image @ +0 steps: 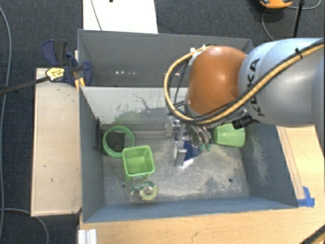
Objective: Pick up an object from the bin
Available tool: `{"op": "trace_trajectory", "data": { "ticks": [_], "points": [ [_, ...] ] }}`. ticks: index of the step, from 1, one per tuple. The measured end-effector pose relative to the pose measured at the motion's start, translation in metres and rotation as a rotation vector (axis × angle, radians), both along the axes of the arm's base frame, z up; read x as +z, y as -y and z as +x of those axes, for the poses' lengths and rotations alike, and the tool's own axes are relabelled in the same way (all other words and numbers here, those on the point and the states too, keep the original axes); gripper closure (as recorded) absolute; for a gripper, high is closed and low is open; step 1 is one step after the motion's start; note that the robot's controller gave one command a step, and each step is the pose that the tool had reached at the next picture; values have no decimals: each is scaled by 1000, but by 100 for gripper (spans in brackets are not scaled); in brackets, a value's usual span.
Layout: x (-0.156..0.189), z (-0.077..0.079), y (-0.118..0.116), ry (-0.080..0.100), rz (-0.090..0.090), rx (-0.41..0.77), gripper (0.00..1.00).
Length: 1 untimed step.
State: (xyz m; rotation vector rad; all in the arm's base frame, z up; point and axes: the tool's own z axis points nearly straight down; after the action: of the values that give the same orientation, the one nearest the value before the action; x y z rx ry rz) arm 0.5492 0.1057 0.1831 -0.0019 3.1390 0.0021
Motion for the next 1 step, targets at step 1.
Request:
{"op": "trace_trajectory", "data": {
  "ticks": [1],
  "points": [
    [-65, 7, -52, 0, -1, 39, 0]
  ]
}}
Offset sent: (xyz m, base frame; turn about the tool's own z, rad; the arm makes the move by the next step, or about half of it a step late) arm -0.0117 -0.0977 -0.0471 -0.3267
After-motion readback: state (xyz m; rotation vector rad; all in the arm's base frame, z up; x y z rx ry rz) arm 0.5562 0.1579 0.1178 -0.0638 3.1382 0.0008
